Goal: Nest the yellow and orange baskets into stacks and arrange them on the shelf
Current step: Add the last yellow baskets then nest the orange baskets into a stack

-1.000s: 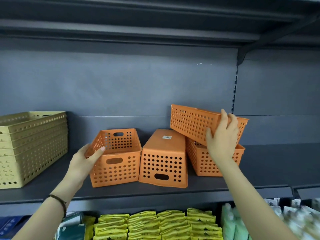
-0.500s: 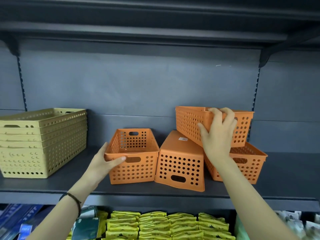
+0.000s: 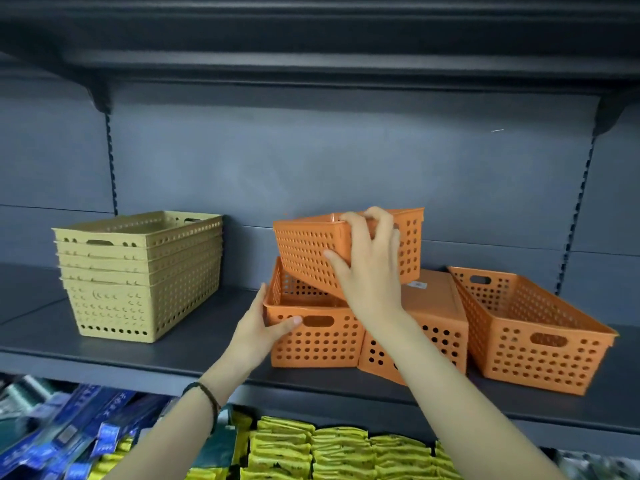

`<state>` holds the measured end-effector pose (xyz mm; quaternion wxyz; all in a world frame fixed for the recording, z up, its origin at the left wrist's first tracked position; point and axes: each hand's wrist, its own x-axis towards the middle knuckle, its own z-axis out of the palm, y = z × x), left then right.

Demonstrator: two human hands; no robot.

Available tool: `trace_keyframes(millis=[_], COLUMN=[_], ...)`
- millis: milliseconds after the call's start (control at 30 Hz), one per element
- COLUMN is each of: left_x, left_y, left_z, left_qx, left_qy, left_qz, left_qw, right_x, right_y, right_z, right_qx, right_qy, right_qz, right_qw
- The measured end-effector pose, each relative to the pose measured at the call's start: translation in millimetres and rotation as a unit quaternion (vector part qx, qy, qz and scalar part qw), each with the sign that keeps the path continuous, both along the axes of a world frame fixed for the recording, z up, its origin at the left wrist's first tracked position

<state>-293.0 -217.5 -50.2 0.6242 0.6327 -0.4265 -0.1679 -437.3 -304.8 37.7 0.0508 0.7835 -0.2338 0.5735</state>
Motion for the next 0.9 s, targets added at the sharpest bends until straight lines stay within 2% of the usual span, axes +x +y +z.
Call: trace_keyframes(millis=[233, 400, 567, 700, 900], left_x=[8, 9, 12, 9, 13], left_y=[-4, -5, -8, -8, -10], left_z=[-9, -9, -13, -9, -4], left_qx=[-0.011, -0.022, -0.022, -0.033, -0.051], left_qy=[-0.025, -0.028, -0.033, -0.014, 0.012], left_qz=[-0.007, -0.009, -0.002, -0.008, 0.019], left_qw=[1.000, 0.999, 0.999, 0.999, 0.998], right_x=[34, 52, 66, 71, 63], right_y=[24, 36, 37, 47, 47], right_z=[-9, 0, 24, 20, -5], right_qx=[-0.011, 0.030, 0.067, 0.094, 0.064], right_qy=[0.056, 0.061, 0.113, 0.125, 0.113], right_qz=[-0.040, -0.009, -0.035, -0.006, 0.024], right_qw=[0.998, 0.998, 0.991, 0.988, 0.991])
